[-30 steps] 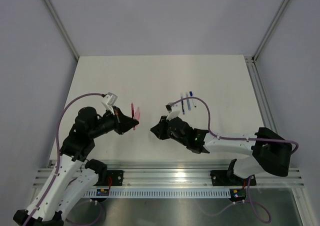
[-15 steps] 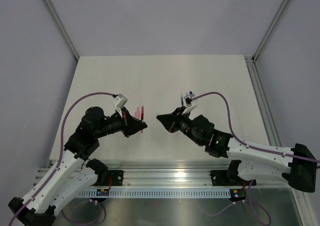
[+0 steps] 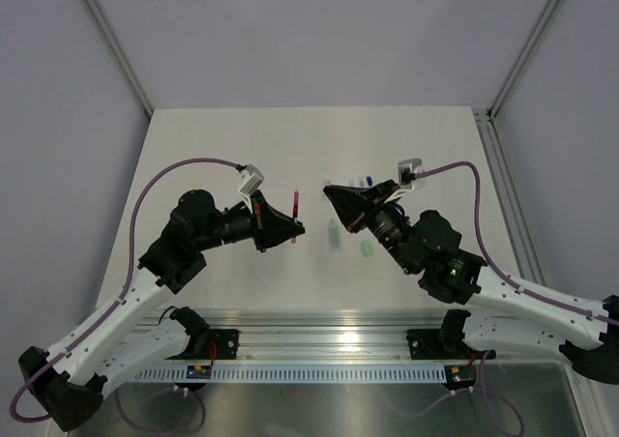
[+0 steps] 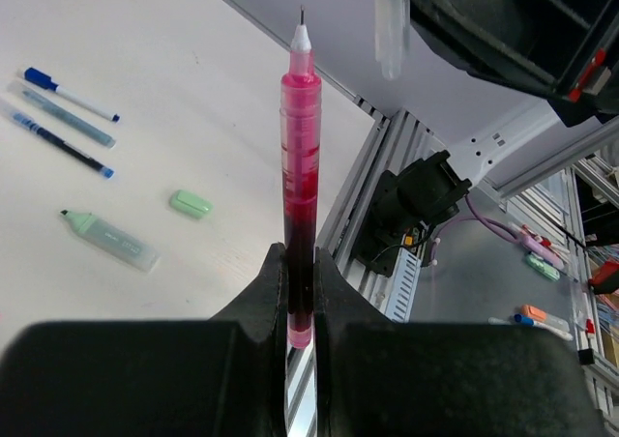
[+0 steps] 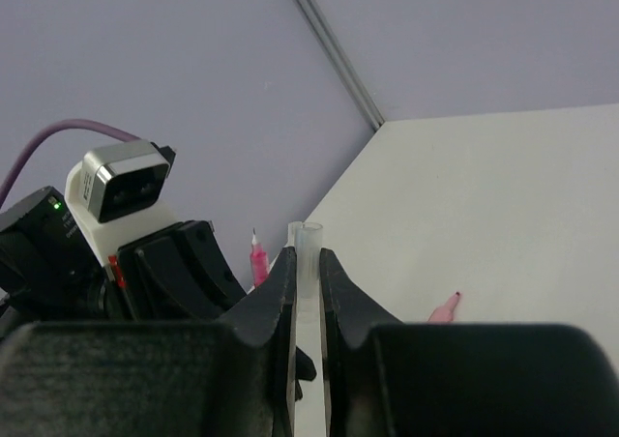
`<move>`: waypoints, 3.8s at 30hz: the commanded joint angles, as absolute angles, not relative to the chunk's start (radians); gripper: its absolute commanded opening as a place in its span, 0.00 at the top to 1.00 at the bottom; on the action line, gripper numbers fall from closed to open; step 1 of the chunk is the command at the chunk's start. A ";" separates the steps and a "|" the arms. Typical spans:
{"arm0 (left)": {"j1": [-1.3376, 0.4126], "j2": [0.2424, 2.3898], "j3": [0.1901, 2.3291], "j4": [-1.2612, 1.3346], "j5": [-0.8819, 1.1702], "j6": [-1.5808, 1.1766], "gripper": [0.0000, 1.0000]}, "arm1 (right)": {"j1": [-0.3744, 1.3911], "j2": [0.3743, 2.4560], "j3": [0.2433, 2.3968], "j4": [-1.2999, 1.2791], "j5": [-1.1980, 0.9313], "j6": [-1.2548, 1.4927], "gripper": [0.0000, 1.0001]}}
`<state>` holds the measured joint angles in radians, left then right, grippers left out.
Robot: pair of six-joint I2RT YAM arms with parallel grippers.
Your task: Insert the pens into the pen caps
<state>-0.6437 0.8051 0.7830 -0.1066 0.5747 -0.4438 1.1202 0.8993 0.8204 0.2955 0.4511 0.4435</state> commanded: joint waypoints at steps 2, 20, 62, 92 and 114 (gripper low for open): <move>-0.661 0.787 0.770 -0.006 0.627 -0.448 1.00 | 1.127 0.954 0.905 0.368 0.479 0.354 1.00; -0.661 0.778 0.762 0.012 0.663 -0.449 1.00 | 1.127 1.078 0.985 0.517 0.402 0.308 1.00; -0.660 0.741 0.756 0.003 0.568 -0.437 1.00 | 1.143 1.109 0.755 0.632 0.287 0.439 1.00; -0.653 0.698 0.825 0.046 0.535 -0.535 1.00 | 1.246 1.035 0.830 0.439 0.278 0.304 1.00; -0.673 0.744 0.850 0.011 0.607 -0.443 1.00 | 1.247 1.051 0.905 0.104 0.161 0.298 1.00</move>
<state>-0.6838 0.7582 0.7906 -0.1654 0.6685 -0.4564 1.2045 1.0279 0.9276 0.3103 0.3416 0.3161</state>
